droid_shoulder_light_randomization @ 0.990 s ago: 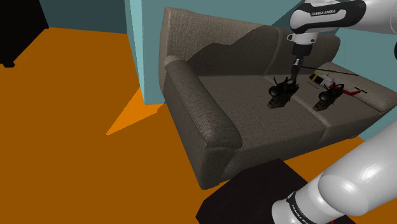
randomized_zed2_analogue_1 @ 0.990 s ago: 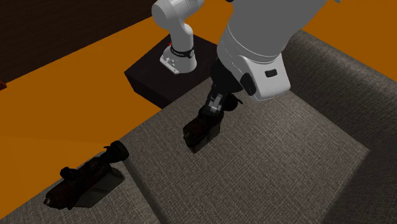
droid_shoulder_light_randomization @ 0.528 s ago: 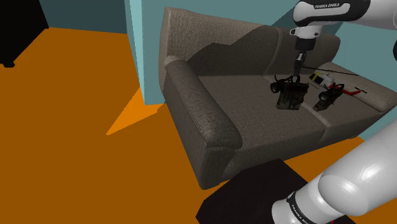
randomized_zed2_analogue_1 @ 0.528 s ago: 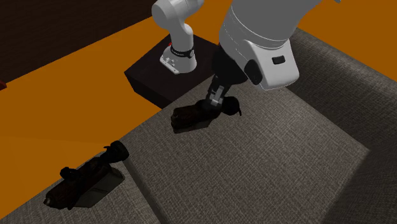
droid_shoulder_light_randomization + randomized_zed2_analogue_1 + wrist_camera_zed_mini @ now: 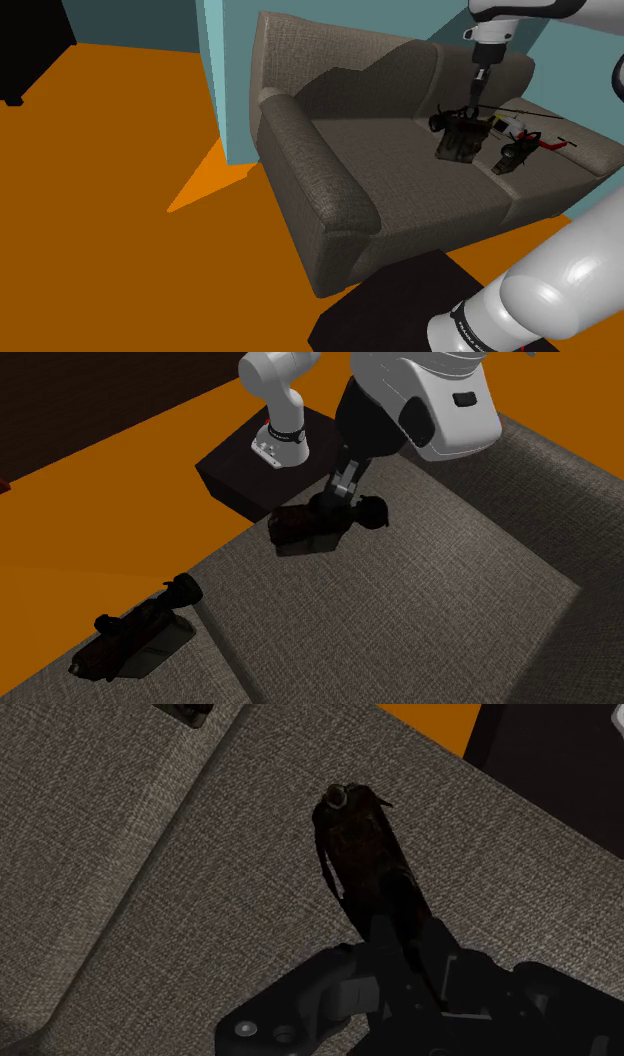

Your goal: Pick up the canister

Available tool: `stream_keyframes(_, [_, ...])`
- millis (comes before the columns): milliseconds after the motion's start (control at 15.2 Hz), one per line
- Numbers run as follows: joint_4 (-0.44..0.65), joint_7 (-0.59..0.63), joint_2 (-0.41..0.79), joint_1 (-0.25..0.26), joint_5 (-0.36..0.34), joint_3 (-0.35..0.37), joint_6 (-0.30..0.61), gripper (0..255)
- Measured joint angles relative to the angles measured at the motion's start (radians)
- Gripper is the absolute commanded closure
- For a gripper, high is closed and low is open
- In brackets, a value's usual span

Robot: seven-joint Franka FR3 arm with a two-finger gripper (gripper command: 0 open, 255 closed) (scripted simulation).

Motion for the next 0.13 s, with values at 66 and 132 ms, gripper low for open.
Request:
stream_keyframes(66, [0.018,-0.003,0.002,0.0,0.001,0.0,-0.016,255])
stream_keyframes(132, [0.028,-0.006,0.003,0.0,0.001,0.0,-0.024,255])
